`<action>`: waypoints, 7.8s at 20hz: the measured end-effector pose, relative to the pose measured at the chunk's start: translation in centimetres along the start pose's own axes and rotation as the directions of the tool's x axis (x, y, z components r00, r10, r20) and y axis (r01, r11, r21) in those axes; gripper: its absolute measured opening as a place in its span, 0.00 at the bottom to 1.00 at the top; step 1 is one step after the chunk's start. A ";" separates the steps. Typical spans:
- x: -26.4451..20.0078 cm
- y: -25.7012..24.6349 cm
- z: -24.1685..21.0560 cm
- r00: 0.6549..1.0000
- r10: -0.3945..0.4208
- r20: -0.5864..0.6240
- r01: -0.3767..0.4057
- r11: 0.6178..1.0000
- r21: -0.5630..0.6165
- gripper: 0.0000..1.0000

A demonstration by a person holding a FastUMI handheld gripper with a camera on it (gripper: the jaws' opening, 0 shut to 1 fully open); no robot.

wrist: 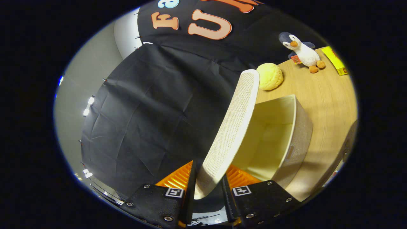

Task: Open the storage box then place both shoes into the box .Put the left shoe in first, then the right shoe, with the right side of both shoes facing outward in a uniform manner.

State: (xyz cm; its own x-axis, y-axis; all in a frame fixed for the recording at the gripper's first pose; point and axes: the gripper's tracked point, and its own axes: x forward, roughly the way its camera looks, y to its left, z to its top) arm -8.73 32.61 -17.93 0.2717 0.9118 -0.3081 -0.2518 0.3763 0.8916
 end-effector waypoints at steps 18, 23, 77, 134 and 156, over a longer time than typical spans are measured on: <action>14.9 11.1 1.9 0.998 -0.043 -0.039 0.038 0.991 -0.125 0.19; 19.2 11.6 -0.2 0.991 -0.100 -0.088 0.086 0.984 -0.156 0.20; -18.9 -31.8 -2.2 0.407 -0.910 0.077 0.905 0.390 -0.168 0.68; 12.5 -18.5 -3.1 0.516 -0.822 -0.242 0.822 0.555 -0.130 0.22; -16.7 -15.8 3.4 0.618 -0.758 0.208 0.784 0.575 -0.234 0.97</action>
State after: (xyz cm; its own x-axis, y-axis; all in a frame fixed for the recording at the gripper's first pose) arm -6.19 10.90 -25.72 0.5523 0.2444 -0.7970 -0.1494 0.9696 0.1938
